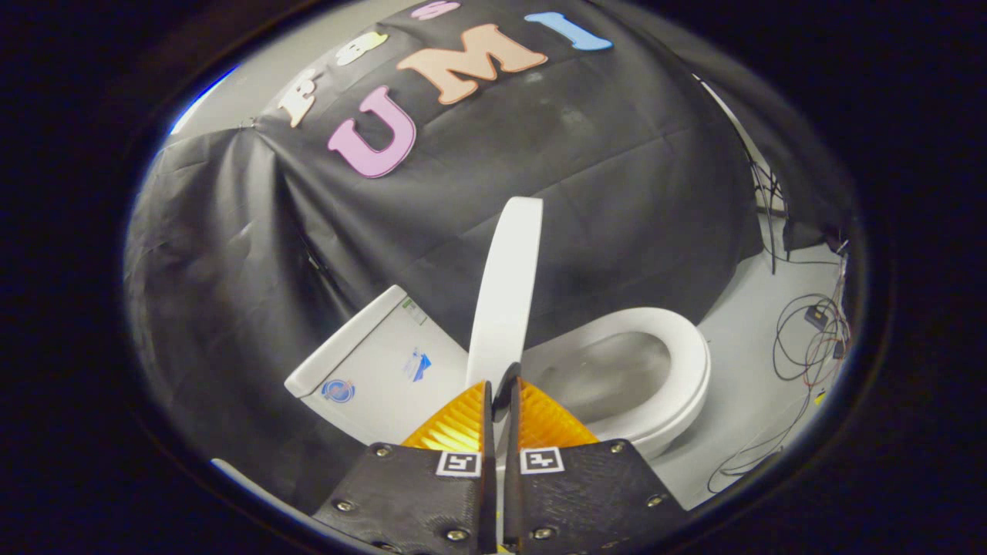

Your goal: Open the toilet lid.

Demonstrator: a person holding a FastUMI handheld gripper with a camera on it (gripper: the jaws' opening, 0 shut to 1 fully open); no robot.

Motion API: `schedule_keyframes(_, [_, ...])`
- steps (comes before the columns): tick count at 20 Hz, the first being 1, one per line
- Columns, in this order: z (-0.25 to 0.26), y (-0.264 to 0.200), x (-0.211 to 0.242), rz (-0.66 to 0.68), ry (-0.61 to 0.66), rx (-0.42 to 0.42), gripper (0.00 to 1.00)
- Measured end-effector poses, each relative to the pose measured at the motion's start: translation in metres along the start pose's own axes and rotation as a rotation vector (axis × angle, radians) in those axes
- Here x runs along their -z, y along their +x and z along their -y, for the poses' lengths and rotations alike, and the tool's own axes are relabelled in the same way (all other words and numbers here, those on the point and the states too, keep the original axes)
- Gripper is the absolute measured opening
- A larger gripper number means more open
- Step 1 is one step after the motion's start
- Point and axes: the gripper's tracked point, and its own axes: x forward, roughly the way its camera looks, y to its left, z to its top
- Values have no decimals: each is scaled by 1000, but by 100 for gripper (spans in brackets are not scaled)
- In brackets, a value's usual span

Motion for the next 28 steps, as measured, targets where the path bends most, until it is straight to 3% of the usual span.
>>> schedule_keyframes(9, [-38, 4, -4, 4, -161, -17, 4])
schedule_keyframes(28, [-86, 8, 4, 36, -310, -18, 4])
